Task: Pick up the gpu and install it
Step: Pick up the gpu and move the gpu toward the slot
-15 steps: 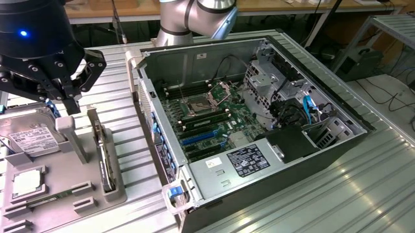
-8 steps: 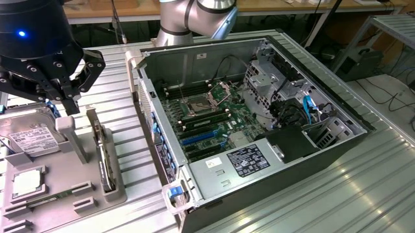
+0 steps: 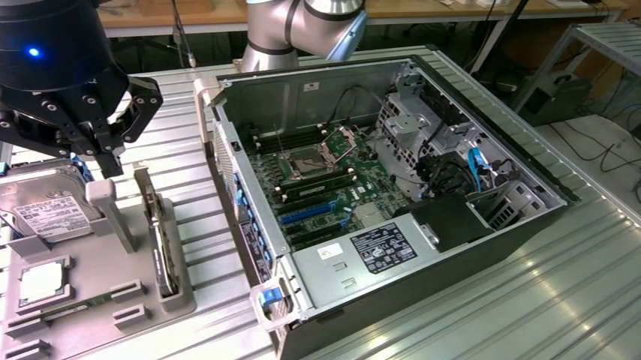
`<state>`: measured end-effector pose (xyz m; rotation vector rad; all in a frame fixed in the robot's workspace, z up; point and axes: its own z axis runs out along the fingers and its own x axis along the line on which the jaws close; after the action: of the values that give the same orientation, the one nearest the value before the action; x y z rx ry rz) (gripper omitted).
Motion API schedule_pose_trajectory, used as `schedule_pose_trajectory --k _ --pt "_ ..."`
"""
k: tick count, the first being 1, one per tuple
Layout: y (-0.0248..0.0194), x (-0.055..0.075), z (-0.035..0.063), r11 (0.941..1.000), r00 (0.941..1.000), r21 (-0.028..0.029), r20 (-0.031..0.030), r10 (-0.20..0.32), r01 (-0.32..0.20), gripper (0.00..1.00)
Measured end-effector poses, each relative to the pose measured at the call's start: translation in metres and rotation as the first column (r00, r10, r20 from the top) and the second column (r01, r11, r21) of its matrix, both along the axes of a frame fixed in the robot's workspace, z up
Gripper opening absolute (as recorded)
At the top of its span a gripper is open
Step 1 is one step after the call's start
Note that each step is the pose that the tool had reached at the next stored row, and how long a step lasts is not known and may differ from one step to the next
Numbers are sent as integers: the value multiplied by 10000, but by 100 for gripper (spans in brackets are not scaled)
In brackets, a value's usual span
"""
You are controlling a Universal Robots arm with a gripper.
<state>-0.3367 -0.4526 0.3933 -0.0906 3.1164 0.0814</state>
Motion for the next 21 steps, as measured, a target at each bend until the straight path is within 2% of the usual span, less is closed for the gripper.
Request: schedule_pose_trajectory --k 1,6,7,13,21 --pt "0 0 0 10000 10000 1 0 0 0 11" --pt "0 0 0 10000 10000 0 0 0 0 42" --pt "0 0 0 10000 10000 1 1 0 0 54" --pt "-10 4 -11 10000 10000 1 -3 15 -15 54" --pt "-23 12 -103 10000 10000 1 -3 16 -16 54"
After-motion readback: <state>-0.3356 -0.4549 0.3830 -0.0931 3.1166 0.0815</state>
